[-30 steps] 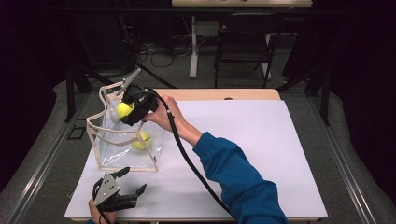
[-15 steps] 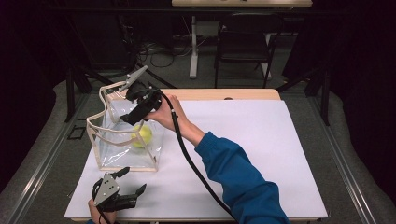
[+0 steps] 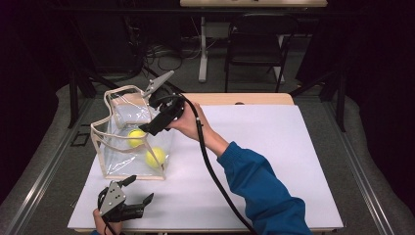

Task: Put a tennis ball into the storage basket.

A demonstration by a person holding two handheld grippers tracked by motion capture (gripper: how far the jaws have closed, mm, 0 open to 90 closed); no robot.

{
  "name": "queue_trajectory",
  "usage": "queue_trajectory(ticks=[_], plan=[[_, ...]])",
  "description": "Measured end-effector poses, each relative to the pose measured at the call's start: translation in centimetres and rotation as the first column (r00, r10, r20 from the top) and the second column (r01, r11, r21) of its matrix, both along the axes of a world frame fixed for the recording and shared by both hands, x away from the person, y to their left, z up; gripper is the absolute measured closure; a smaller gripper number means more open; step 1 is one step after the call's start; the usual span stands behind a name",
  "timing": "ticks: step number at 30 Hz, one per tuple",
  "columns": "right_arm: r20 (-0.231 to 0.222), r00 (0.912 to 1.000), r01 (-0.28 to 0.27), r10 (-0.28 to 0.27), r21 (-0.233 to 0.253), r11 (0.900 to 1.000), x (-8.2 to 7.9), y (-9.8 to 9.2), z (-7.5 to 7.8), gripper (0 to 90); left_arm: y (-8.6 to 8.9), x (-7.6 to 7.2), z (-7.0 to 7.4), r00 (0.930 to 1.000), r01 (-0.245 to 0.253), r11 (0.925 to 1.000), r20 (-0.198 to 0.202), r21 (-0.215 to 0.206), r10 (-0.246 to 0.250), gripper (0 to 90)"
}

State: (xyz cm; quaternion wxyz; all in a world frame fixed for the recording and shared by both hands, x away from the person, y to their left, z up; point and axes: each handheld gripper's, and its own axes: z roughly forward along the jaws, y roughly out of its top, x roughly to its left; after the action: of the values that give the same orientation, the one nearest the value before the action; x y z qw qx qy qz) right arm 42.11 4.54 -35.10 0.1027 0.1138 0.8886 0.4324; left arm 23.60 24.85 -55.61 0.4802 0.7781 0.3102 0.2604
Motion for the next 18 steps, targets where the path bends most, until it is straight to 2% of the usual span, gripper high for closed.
queue_trajectory(ticks=[18], plan=[[-0.03, 0.9995, 0.011, -0.012, -0.036, 0.999, -1.0, -3.5, -2.1, 0.0, -0.2, 0.0, 0.0, 1.0, -0.007, 0.9998, -0.002, 0.018, 0.007, 16.1]])
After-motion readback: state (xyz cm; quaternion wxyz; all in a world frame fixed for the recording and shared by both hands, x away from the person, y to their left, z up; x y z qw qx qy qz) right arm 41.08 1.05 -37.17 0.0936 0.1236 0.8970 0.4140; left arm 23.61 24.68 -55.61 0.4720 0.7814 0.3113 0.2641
